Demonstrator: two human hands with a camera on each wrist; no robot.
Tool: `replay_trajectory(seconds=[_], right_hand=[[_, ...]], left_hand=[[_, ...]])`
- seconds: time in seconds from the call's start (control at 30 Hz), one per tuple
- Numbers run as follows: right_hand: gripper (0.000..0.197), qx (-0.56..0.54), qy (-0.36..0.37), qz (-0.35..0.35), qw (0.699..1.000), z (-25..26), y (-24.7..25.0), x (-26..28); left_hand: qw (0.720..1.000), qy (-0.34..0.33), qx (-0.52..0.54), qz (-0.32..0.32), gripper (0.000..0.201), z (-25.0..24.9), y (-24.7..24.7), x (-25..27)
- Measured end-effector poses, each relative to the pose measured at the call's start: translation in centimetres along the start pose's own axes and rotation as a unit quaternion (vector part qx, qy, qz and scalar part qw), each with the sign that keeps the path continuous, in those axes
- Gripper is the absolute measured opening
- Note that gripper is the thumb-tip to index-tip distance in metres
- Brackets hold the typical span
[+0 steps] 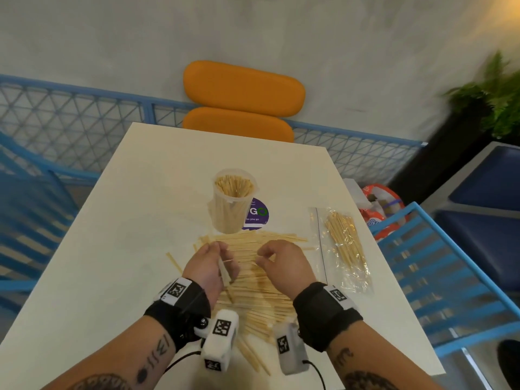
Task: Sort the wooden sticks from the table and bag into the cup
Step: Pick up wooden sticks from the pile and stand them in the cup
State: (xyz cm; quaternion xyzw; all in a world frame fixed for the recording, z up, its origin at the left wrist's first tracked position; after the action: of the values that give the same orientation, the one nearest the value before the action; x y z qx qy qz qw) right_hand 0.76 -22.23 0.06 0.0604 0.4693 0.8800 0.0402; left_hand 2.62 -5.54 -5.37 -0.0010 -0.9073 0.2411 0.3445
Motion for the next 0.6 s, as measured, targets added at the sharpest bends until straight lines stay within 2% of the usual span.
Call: replay_trajectory(seconds=[0.07,0.13,0.2,0.47,0.53,0.6], right_hand=[[0.034,0.123,-0.001,0.071,0.99,-1.4,-1.1,-0.4],[0.035,0.219,0.016,0.118,0.968,-1.7,-2.1,-0.5],[0.031,0.258,0.038,0.118,0.958,-1.6,-2.6,-0.7],[0.024,0.295,0.052,0.083,0.951,-0.7,-1.5,-1.3],[0.021,0.237,0.024,0.079,0.968,-0.6,-0.4,-1.6],[0.019,0.126,0.002,0.055,0.991,-0.2,1.0,-1.9]], left_hand=[[1.0,-0.009,-0.008,-0.02,0.026,-0.6,1.5,-0.3],[1.0,-0.005,-0.013,-0.019,0.025,-0.7,2.4,-0.4],[1.0,-0.004,-0.02,-0.014,0.026,-1.0,2.9,-0.2],[0.999,-0.022,-0.032,-0.003,0.028,-1.8,3.6,0.6],[0.999,-0.033,-0.039,0.003,0.029,-2.2,3.4,0.8],[0.998,-0.036,-0.041,0.011,0.029,-2.4,2.7,1.0]])
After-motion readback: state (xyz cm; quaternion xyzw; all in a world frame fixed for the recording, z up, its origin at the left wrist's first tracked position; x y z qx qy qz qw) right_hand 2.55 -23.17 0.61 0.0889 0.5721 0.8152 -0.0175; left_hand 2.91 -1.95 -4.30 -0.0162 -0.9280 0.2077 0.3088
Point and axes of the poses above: each hand's wrist, its own x-axis away from the middle knuckle, its own y-axis out of the back of the hand, z = x × y, the point moved 7 cm from there along -x, towards the middle knuckle, and after that the axes turned 4 degrees about y, right-handed, at the moved point
